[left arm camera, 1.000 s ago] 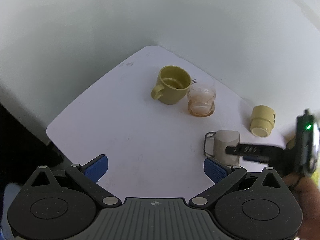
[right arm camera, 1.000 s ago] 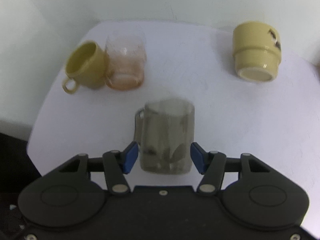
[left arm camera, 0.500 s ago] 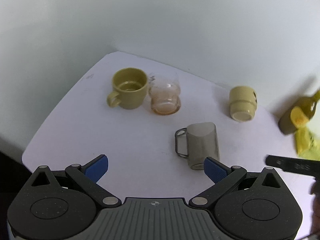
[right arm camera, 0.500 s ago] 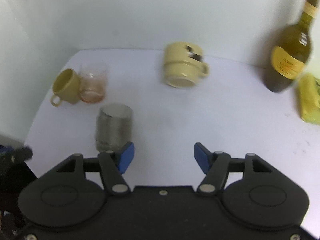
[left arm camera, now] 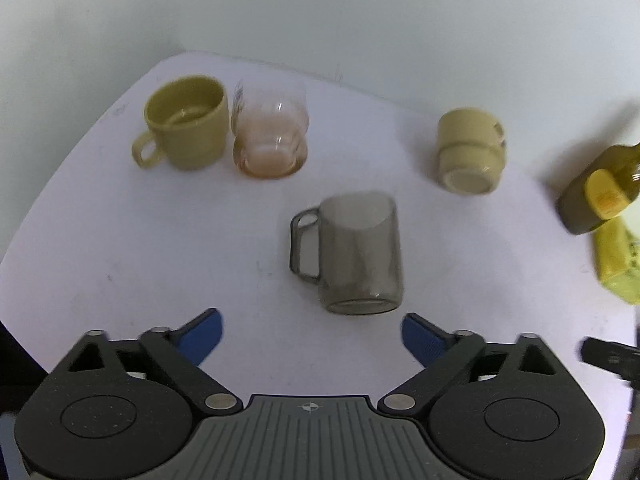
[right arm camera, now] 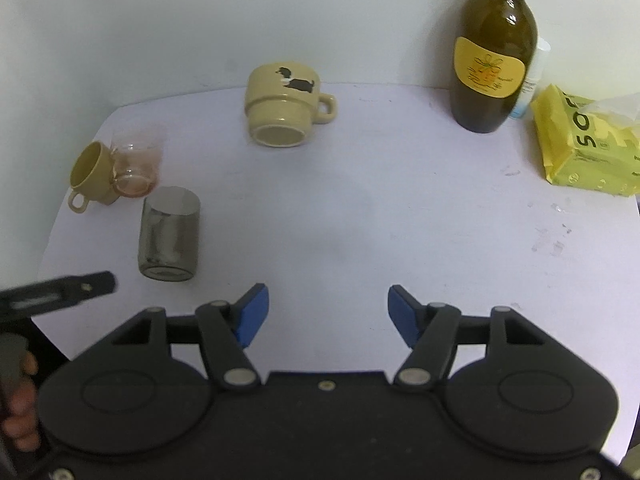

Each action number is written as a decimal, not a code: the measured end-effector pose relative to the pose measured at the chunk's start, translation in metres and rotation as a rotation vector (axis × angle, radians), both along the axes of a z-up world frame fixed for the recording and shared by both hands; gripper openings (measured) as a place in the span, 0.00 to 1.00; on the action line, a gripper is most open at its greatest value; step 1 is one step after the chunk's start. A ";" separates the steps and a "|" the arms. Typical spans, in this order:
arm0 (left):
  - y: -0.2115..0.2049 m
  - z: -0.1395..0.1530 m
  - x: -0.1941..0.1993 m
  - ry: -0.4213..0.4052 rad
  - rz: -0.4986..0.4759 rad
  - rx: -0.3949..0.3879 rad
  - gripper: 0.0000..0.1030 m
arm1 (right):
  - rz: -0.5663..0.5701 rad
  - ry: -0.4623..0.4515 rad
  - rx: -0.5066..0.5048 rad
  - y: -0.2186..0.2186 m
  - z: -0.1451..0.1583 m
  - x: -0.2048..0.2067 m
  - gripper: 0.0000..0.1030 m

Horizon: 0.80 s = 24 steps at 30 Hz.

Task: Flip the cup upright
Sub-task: 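Close the left tool fingers around the grey mug's body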

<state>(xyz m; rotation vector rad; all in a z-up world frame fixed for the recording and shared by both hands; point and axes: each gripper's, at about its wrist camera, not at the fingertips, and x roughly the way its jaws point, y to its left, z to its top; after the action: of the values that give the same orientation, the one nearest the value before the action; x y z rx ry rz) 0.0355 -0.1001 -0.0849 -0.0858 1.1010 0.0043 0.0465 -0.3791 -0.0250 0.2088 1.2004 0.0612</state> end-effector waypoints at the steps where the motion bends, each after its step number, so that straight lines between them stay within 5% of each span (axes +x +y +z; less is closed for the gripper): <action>1: -0.005 -0.003 0.000 -0.009 -0.012 0.016 0.88 | 0.004 -0.001 -0.001 -0.002 0.000 -0.001 0.62; 24: -0.046 -0.056 0.030 -0.047 -0.051 0.055 0.87 | -0.027 0.005 -0.026 -0.055 -0.008 -0.014 0.62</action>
<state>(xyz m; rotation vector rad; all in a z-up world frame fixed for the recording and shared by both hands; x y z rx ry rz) 0.0654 -0.1463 -0.1410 -0.0090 1.0547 -0.0128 0.0321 -0.4344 -0.0332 0.2025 1.2024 0.0221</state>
